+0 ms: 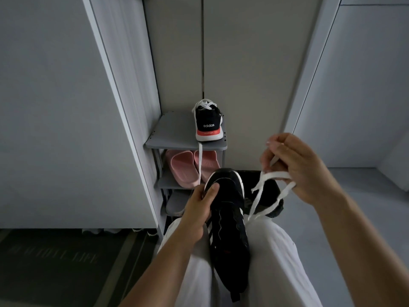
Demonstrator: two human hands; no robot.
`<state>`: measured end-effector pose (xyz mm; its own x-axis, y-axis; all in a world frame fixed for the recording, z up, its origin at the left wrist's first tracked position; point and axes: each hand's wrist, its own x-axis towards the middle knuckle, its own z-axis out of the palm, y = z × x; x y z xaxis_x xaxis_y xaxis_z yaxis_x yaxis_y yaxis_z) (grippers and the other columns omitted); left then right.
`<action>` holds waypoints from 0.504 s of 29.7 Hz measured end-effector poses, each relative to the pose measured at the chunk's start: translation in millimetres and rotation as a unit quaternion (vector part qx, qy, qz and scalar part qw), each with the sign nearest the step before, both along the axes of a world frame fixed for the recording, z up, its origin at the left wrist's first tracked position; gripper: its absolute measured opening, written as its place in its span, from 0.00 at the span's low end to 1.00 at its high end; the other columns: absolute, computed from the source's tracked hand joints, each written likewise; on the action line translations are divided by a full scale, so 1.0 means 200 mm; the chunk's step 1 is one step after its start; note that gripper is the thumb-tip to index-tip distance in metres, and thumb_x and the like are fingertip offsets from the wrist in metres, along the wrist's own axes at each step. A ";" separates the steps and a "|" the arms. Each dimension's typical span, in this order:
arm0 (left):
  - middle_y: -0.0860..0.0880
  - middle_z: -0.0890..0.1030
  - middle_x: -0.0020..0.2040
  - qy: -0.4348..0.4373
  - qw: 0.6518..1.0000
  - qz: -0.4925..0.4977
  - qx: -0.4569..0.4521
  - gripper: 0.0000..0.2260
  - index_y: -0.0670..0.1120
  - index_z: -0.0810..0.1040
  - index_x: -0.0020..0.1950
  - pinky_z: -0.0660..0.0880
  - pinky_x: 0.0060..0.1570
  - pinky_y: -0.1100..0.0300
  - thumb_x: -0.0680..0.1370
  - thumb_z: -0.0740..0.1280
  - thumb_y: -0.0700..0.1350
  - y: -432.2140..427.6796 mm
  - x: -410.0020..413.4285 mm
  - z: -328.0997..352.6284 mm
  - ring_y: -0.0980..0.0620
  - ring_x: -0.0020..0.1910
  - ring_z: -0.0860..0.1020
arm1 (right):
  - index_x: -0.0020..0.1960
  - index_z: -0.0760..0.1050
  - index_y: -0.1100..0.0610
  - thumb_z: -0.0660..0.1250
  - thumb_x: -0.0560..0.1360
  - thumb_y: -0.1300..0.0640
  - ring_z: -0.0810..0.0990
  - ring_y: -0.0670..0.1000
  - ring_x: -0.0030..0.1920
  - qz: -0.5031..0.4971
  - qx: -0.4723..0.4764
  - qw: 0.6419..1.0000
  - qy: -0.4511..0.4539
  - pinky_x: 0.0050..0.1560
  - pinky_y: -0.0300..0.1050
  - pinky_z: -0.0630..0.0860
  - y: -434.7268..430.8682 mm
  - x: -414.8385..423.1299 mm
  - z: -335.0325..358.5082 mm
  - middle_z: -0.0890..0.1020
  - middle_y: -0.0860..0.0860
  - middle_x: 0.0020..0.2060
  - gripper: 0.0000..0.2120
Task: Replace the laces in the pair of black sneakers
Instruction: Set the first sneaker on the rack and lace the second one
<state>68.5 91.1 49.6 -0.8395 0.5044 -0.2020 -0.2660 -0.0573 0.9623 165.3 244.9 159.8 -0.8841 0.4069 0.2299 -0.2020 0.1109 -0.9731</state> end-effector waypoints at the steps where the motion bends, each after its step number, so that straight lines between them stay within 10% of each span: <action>1: 0.48 0.81 0.49 0.009 1.000 -0.009 -0.001 0.09 0.47 0.75 0.52 0.75 0.47 0.63 0.76 0.66 0.50 0.01 0.01 0.00 0.55 0.48 0.80 | 0.44 0.69 0.57 0.58 0.79 0.62 0.73 0.47 0.25 0.008 0.051 0.998 -0.024 0.27 0.35 0.68 -0.03 0.00 -0.03 0.79 0.52 0.26 0.05; 10: 0.57 0.78 0.53 0.176 0.980 0.005 -0.096 0.10 0.55 0.74 0.59 0.71 0.56 0.66 0.77 0.64 0.49 -0.13 -0.03 -0.05 0.61 0.54 0.76 | 0.42 0.74 0.42 0.63 0.77 0.58 0.79 0.46 0.38 0.020 0.233 0.954 -0.185 0.42 0.39 0.76 -0.21 -0.02 -0.44 0.79 0.46 0.34 0.12; 15: 0.59 0.79 0.42 0.485 0.866 0.035 -0.117 0.06 0.48 0.81 0.48 0.71 0.45 0.71 0.72 0.69 0.47 -0.17 0.05 0.02 0.61 0.44 0.77 | 0.45 0.73 0.49 0.61 0.79 0.59 0.81 0.52 0.39 0.054 0.235 0.955 -0.175 0.42 0.45 0.77 -0.22 -0.06 -0.38 0.83 0.45 0.33 0.07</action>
